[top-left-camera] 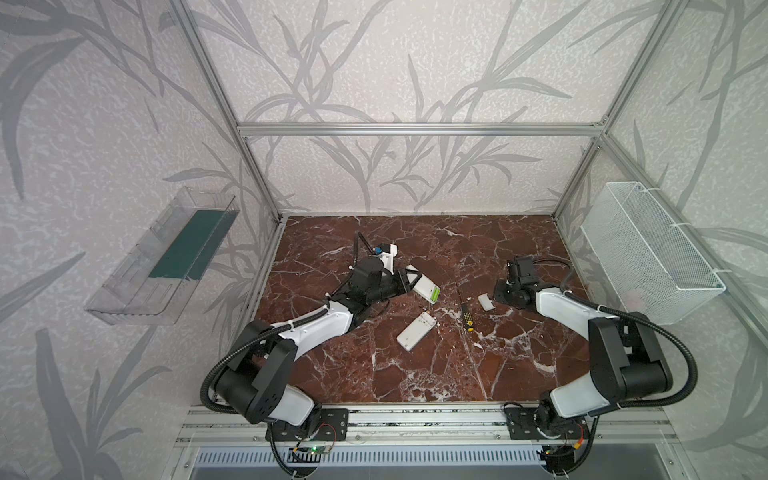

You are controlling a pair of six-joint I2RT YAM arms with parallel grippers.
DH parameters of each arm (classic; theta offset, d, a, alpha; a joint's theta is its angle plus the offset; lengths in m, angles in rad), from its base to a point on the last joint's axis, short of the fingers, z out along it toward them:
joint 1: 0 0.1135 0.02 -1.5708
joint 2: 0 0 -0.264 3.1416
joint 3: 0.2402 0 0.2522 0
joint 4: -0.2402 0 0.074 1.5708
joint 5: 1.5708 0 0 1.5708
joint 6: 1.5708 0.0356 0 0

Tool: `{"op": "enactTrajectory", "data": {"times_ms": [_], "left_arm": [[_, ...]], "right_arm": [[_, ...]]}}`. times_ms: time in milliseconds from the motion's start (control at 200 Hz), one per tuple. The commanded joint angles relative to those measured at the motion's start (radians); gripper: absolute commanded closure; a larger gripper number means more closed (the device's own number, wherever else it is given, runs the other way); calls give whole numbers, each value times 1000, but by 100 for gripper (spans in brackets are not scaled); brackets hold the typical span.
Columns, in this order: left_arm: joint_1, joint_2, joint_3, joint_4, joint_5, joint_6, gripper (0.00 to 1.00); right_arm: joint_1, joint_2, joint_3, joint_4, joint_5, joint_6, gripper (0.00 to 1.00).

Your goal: Unload the batteries from the remote control

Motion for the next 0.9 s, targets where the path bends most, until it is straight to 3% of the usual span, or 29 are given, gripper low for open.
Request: {"op": "enactTrajectory", "data": {"times_ms": [0, 90, 380, 560, 790, 895], "left_arm": [[-3, -5, -14, 35, -6, 9, 100], [-3, -6, -18, 35, -3, 9, 100], [-3, -8, -29, 41, -1, 8, 100], [-3, -4, -23, 40, 15, 12, 100], [-5, 3, -6, 8, 69, 47, 100], [-7, -5, -4, -4, 88, 68, 100]], "right_arm": [[-5, 41, 65, -40, 3, 3, 90], [-6, 74, 85, -42, -6, 8, 87], [-7, 71, 118, -45, -42, -16, 53], [-6, -16, 110, -33, -99, -87, 46], [12, -131, 72, 45, -429, -237, 40], [92, -175, 56, 93, -514, -367, 37]]}}
